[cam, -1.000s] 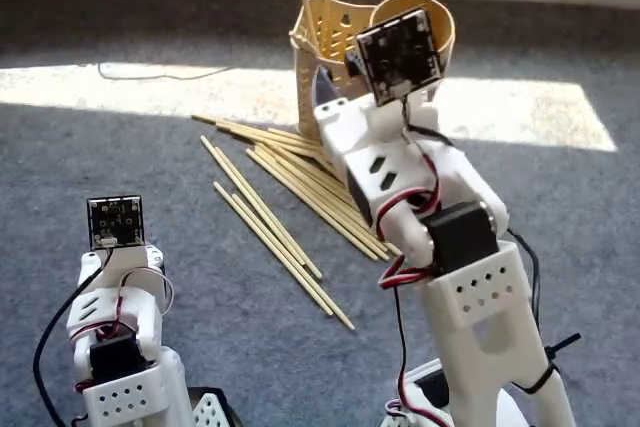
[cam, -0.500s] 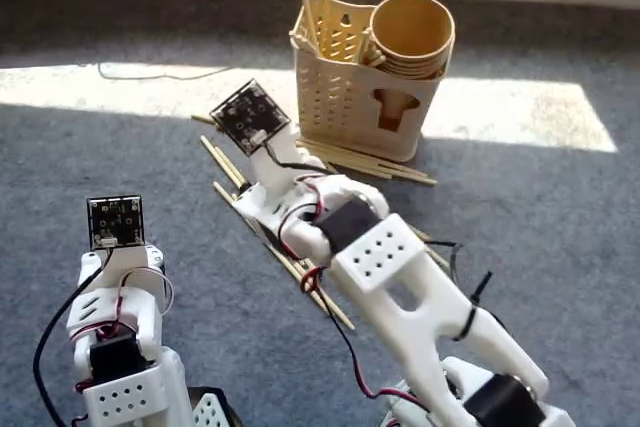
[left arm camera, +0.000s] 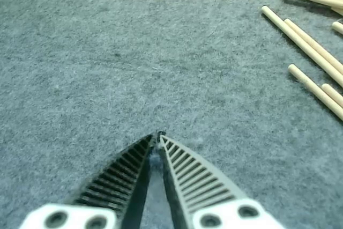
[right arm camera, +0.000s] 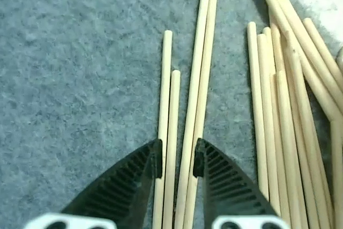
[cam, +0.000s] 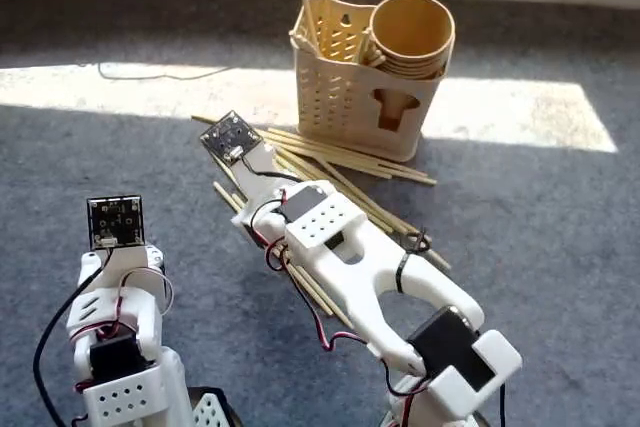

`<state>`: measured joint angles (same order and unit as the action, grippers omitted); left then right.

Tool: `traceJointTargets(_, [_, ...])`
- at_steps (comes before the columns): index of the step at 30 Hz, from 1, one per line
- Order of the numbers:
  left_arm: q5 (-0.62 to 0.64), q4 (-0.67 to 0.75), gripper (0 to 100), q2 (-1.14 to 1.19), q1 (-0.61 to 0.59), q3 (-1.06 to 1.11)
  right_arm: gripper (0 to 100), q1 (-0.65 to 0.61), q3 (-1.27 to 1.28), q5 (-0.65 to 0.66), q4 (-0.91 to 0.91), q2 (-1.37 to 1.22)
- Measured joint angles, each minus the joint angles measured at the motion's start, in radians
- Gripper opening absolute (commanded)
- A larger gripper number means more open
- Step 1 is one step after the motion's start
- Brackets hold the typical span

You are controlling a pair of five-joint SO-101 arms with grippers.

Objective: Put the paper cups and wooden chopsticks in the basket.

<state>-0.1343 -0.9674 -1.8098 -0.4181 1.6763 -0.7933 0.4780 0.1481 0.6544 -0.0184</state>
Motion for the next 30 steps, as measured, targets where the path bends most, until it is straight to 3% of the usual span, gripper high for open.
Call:
traceJointTargets(16, [0.000, 0.000, 1, 0.000, 0.000, 0.000, 10.7, 0.051, 0.000, 0.000, -0.129, -0.160])
traceJointTargets(21, [0.000, 0.000, 1, 0.000, 0.000, 0.000, 2.1, 0.054, -0.002, 0.002, -0.137, -0.187])
traceJointTargets(30, [0.000, 0.000, 1, 0.000, 0.000, 0.000, 0.5, 0.057, -0.015, 0.158, -0.080, -0.190])
